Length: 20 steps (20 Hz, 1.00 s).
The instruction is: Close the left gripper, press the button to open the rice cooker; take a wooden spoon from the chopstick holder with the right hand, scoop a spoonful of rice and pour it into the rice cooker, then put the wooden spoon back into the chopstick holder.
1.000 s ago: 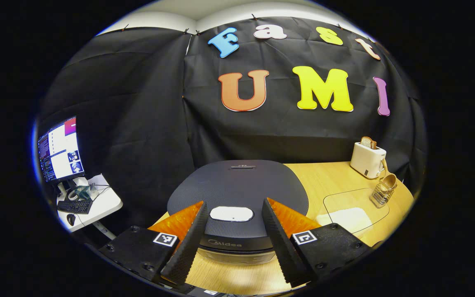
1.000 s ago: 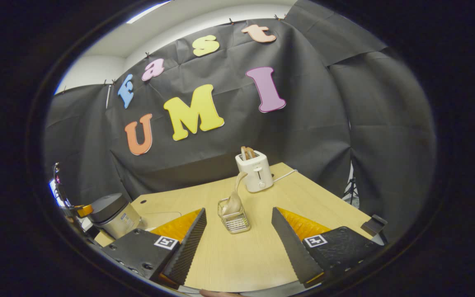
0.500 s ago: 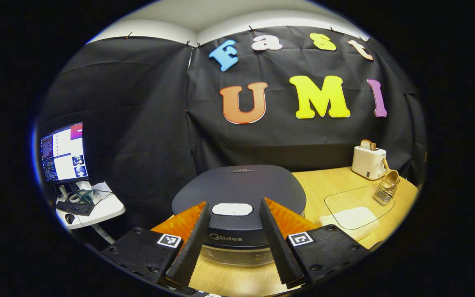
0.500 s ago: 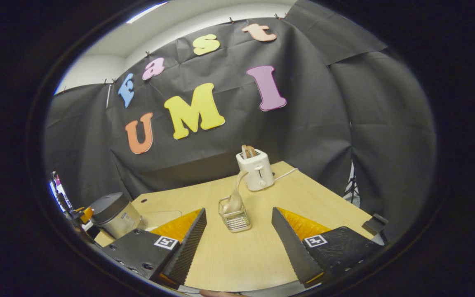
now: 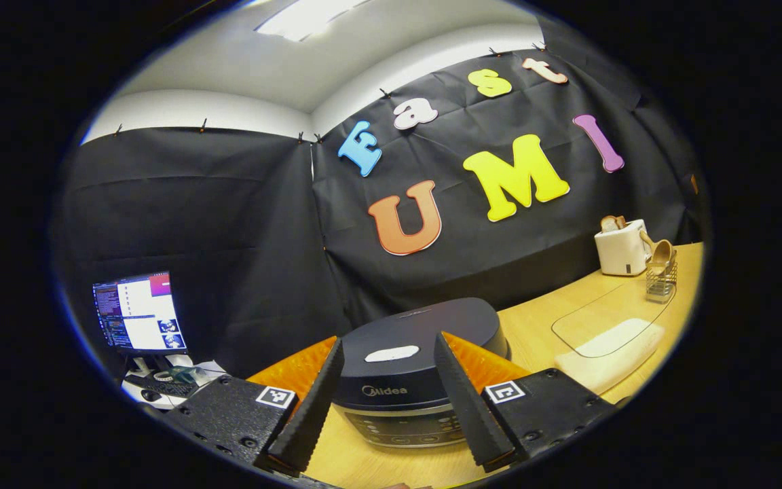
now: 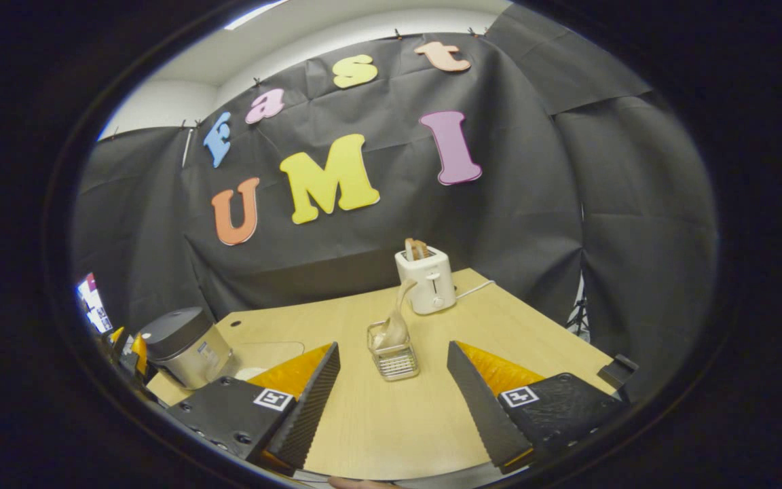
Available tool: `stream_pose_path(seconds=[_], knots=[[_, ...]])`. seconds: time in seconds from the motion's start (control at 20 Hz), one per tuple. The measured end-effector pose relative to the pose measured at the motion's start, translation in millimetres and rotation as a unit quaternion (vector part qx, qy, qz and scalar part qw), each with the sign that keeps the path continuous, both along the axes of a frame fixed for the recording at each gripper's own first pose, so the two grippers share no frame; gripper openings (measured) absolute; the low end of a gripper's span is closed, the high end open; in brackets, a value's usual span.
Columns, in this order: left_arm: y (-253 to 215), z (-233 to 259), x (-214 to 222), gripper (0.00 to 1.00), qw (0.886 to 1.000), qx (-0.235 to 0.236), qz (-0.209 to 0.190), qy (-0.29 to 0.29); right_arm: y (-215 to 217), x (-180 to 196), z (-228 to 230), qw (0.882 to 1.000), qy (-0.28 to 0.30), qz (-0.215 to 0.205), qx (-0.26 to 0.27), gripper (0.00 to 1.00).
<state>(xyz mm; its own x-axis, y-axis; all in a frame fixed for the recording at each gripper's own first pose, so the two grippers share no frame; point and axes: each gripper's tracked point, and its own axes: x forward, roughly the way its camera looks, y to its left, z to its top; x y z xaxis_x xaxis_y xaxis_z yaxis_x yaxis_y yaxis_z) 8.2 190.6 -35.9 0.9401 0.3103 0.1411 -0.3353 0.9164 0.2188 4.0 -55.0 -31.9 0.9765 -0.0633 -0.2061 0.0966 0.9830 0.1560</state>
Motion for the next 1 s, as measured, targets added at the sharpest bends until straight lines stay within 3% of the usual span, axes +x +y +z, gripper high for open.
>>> stream_pose_path(seconds=[0.2,0.4,0.45,0.55,0.6,0.8,0.85,0.95,1.0], knots=[[-38,15,-15,0.84,0.999,-0.038,-0.024,0.000,13,-3,0,1.000,-0.004,0.008,-0.015,0.95],[-80,29,-24,0.86,0.998,-0.037,-0.058,0.008,28,-9,4,0.999,-0.013,0.024,-0.029,0.95],[-94,33,-25,0.86,0.997,-0.036,-0.071,0.008,29,-11,6,0.999,-0.019,0.025,-0.035,0.90],[-120,38,-28,0.86,0.995,-0.033,-0.093,0.011,32,-15,10,0.998,-0.030,0.023,-0.046,0.95],[-134,39,-27,0.86,0.994,-0.033,-0.104,0.014,34,-18,11,0.998,-0.035,0.022,-0.051,0.89],[-189,41,-21,0.86,0.985,-0.051,-0.165,0.021,45,-20,12,0.995,-0.049,0.023,-0.082,0.95],[-198,42,-19,0.86,0.983,-0.060,-0.172,0.021,47,-20,13,0.994,-0.053,0.022,-0.091,0.89],[-213,42,-15,0.86,0.979,-0.077,-0.186,0.024,51,-19,15,0.992,-0.067,0.017,-0.109,0.89],[-219,43,-12,0.86,0.978,-0.086,-0.190,0.027,56,-19,16,0.990,-0.076,0.017,-0.117,0.95]])
